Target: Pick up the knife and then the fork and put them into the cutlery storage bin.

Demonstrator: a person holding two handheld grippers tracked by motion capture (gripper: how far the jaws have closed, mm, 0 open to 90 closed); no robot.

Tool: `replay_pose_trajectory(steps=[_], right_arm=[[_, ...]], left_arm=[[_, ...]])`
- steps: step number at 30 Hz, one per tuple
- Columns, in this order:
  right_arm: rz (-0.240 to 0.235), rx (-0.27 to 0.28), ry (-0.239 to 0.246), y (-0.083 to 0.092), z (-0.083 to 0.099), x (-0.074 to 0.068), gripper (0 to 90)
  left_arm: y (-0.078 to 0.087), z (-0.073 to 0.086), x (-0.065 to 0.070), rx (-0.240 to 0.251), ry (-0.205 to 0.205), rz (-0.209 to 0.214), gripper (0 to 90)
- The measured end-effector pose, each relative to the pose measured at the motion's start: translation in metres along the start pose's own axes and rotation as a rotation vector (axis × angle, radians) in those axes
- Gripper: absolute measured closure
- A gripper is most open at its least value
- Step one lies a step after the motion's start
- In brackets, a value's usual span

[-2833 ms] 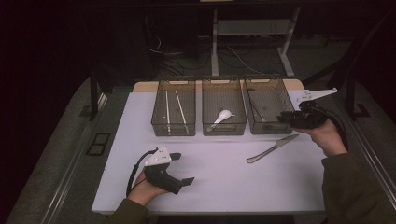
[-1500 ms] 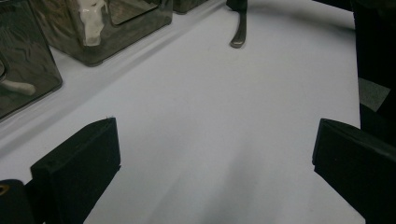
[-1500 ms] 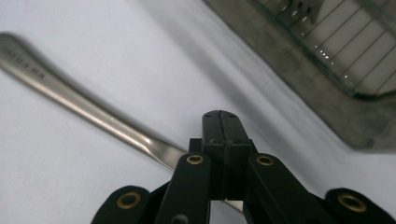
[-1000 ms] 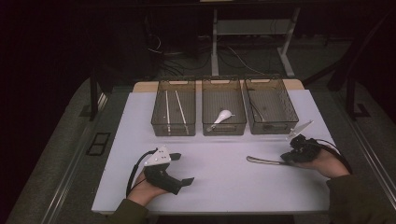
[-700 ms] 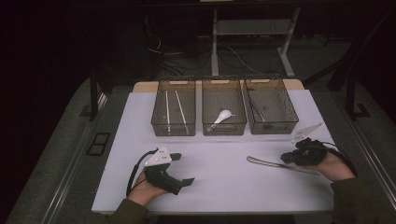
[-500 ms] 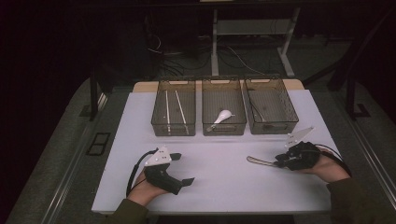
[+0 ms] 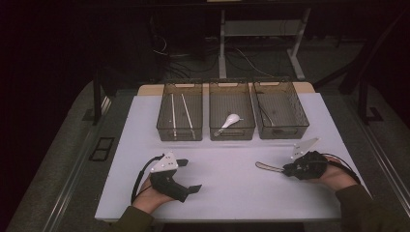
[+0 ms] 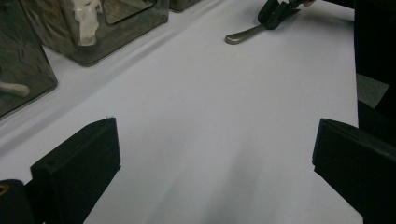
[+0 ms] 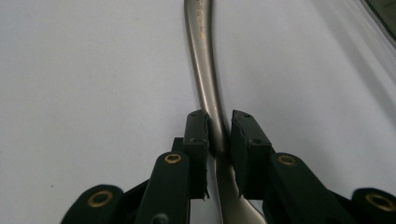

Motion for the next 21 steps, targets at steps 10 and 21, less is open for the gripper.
replay_pose_trajectory(steps=[10, 21], right_arm=[[-0.003, 0.024, -0.037, 0.001, 0.002, -0.002, 79.5], [0.017, 0.075, -0.119, 0.015, -0.005, 0.006, 79.6]], left_arm=[[0.001, 0.000, 0.000, 0.005, -0.001, 0.000, 0.5], [0.001, -0.001, 0.000, 0.005, -0.002, 0.000, 0.5]])
Point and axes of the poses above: each handheld gripper's, and its own axes: y roughly backward along the jaws, z roughly out of its underside, x roughly to its right, the point moved 5 cm from there along -y, roughly forward along the jaws, and after that the axes turned 15 degrees about z, right-handed, at the moved point
